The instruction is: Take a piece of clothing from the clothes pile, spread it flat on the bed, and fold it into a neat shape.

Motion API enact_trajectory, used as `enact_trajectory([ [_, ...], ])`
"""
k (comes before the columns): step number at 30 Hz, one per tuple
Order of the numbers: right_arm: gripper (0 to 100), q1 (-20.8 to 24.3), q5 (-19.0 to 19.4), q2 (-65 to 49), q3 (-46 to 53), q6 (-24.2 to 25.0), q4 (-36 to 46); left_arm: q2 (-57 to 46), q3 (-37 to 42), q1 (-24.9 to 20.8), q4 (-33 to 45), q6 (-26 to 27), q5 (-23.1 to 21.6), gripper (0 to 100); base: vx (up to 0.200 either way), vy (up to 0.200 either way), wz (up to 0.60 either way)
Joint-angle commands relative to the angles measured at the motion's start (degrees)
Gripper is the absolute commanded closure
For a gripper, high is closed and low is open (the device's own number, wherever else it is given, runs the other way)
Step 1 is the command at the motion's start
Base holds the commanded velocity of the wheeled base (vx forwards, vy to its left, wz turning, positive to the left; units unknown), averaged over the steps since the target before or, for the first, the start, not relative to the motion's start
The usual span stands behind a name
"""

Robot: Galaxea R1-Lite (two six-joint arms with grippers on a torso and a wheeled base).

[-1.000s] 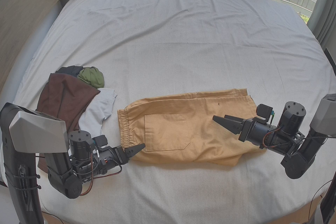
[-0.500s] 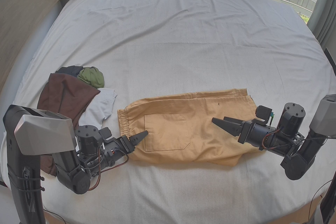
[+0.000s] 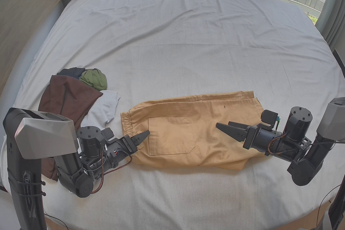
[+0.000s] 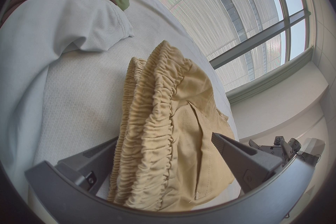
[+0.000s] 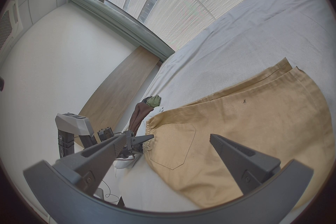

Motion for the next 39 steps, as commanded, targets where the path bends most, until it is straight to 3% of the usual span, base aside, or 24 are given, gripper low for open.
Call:
enact_trajectory([
  [1, 0, 0.04, 0.03, 0.27, 0.03, 0.01, -0.03, 0.09, 0.06, -0.04, -0.10, -0.02, -0.08, 100, 0.000, 0.000, 0.00],
  [18, 0, 2.68, -0.41, 4.31, 0.82, -2.63, -0.03, -11.86, 9.03, 2.77, 0.08, -0.20, -3.51, 100, 0.000, 0.000, 0.00],
  [22, 0, 2.94, -0.50, 4.92, 0.99, -3.33, -0.03, -13.09, 12.02, 5.15, 0.08, -0.02, -4.39, 100, 0.000, 0.000, 0.00],
  [23, 0, 3.21, -0.50, 5.63, 0.99, -3.59, -0.03, -14.32, 13.95, 7.61, 0.08, 0.33, -6.32, 100, 0.000, 0.000, 0.00],
  [30, 0, 4.79, -0.59, 6.77, 1.08, -4.12, -0.03, -18.10, 17.29, 12.53, 0.08, 0.24, -11.33, 100, 0.000, 0.000, 0.00],
  [39, 0, 5.23, -0.50, 6.86, 1.17, -4.21, -0.03, -18.63, 18.61, 14.99, 0.08, 0.33, -13.00, 100, 0.000, 0.000, 0.00],
])
